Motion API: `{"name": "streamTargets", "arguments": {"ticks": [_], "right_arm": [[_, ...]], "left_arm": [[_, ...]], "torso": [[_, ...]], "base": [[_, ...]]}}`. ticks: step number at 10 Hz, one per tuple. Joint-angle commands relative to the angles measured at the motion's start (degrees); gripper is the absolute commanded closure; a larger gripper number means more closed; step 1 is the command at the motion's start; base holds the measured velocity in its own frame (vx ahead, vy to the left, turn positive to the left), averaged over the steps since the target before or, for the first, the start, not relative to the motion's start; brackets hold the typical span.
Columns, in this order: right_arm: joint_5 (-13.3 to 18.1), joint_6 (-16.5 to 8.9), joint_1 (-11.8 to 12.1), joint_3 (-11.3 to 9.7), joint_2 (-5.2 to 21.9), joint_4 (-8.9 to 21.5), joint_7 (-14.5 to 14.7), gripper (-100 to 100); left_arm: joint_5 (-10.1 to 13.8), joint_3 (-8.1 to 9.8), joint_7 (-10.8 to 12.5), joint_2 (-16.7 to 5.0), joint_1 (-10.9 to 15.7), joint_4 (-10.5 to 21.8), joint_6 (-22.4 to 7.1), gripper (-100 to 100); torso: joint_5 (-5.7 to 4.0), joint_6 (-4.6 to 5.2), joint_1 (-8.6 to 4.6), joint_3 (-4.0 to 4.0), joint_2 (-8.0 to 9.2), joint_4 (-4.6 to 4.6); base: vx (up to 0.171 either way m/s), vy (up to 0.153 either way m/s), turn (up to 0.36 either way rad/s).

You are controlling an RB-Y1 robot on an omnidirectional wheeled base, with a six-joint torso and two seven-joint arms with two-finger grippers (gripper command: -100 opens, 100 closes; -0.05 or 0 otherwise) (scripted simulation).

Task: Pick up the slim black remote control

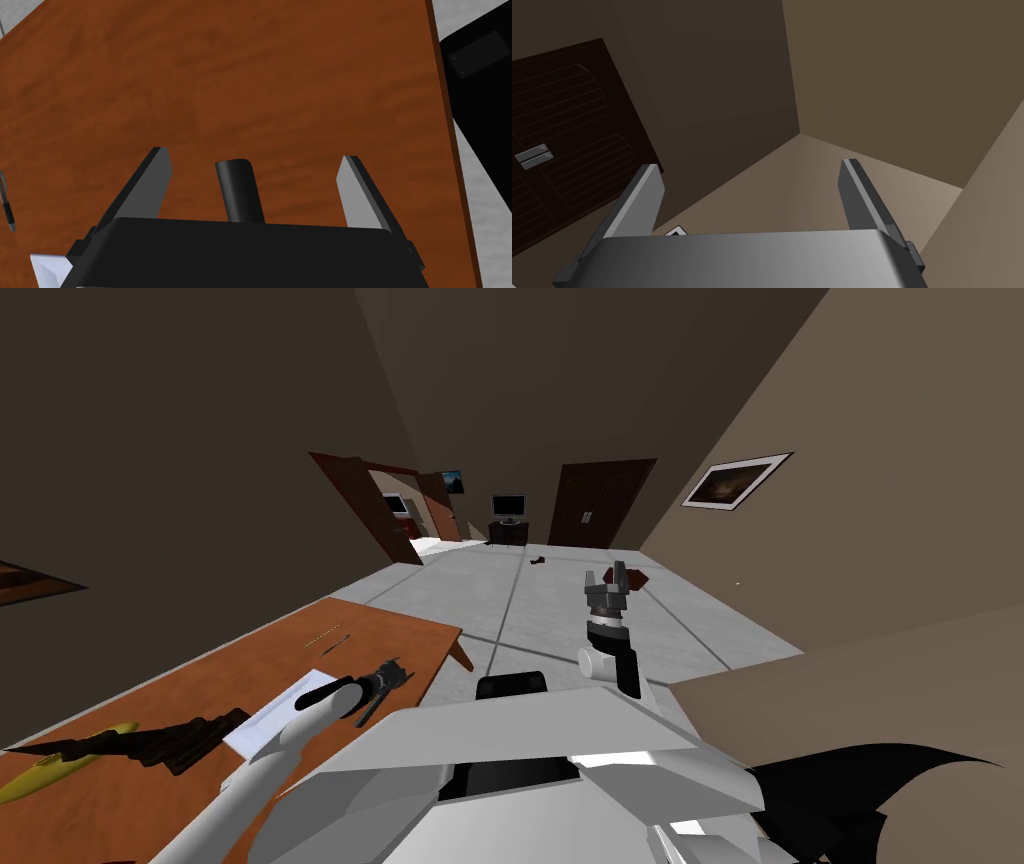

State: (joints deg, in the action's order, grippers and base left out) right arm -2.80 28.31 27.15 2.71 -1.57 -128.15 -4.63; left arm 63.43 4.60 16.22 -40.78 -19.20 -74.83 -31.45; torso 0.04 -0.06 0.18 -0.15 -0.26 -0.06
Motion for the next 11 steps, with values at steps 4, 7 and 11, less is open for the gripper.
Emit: {"name": "streamTargets", "arguments": {"ticks": [4,7,11], "right_arm": [[0.0,0.0,0.0,0.0,0.0,0.0,0.0,0],[0.0,0.0,0.0,0.0,0.0,0.0,0.0,0],[0.0,0.0,0.0,0.0,0.0,0.0,0.0,0]], "left_arm": [[6.3,-1.17,0.0,-2.3,0.9,7.0,-3.8,-100],[10.5,-2.17,0.3,-3.9,1.1,11.0,-6.9,-100],[14.4,-3.22,0.5,-5.3,1.2,15.9,-9.7,-100]], "torso": [[-0.02,0.01,-0.06,0.05,0.08,0.02],[0.00,0.00,-0.03,0.04,0.06,0.02],[-0.01,0.01,-0.05,-0.01,-0.03,0.00]], "base": [[0.044,0.026,-0.009],[0.056,0.043,-0.007],[0.066,0.033,-0.002]]}}
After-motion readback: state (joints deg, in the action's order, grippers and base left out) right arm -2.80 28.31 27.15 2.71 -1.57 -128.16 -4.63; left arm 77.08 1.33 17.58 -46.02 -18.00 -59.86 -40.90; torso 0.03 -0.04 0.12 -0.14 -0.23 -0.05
